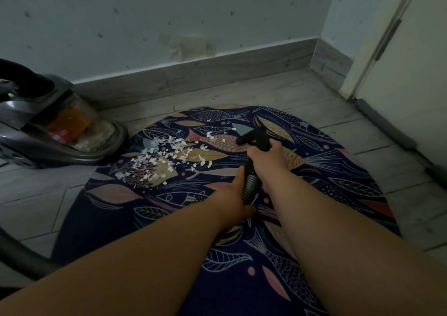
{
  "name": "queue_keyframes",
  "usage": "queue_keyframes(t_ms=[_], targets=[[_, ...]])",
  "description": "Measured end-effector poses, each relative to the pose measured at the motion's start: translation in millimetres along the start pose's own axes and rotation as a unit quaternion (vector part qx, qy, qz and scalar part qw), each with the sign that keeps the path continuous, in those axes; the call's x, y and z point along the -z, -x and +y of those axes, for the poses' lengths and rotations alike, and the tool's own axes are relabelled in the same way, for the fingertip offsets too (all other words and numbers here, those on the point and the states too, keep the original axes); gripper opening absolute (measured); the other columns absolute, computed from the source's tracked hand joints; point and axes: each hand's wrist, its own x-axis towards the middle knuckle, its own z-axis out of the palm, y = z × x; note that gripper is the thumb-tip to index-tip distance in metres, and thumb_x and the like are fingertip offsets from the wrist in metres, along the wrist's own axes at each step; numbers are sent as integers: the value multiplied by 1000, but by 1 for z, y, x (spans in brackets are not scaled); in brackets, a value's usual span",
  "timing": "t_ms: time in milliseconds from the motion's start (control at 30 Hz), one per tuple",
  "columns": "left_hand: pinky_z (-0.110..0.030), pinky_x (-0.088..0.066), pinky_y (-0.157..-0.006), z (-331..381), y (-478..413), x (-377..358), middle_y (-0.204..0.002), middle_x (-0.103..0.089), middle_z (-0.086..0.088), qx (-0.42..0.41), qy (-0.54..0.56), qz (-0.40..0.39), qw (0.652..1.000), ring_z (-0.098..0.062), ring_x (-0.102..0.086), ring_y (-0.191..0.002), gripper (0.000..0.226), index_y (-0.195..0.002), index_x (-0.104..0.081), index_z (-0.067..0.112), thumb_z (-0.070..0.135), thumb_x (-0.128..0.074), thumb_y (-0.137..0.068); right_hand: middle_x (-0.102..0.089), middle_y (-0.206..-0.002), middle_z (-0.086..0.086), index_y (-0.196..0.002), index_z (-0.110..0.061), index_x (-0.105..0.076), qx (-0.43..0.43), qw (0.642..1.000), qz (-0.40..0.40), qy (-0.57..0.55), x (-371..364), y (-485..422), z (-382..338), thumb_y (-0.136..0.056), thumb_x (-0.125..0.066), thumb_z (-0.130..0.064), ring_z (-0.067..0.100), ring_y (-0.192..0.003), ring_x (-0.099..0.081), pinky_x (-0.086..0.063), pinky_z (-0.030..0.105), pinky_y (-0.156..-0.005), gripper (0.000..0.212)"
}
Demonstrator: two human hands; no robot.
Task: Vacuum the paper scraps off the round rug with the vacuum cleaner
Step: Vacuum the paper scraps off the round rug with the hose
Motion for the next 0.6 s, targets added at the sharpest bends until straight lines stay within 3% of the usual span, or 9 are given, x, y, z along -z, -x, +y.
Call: queue_keyframes(t_ms=[100, 333, 600], targets=[[-33, -47, -90, 5, -5, -4, -131, -52, -15, -8, -6, 0, 1000, -27, -57, -108, 99, -146, 24, 27, 30, -58, -91, -54, -123, 8, -152, -35, -24, 4, 1000, 16, -7, 8, -4, 1, -91, -63, -27, 28, -98, -59, -56, 49, -89, 73], [-27, -46, -79, 9, -17, -3, -130, -55, -14, 1, -6, -5, 1000, -25, -60, -102, 97, -146, 24, 32, 32, -57, -92, -51, -115, 5, -152, -35, -24, 15, 999, 33, -16, 13, -11, 1, -91, -63, -26, 24, -88, -57, -56, 52, -88, 73], [-30, -45, -81, 2, -19, 2, -135, -51, -17, 12, -3, -9, 1000, -28, -59, -105, 98, -145, 25, 30, 33, -57, -92, -50, -126, 3, -154, -36, -23, 11, 1000, 11, -23, 5, -16, 1, -91, -63, -29, 26, -102, -58, -55, 48, -90, 74]])
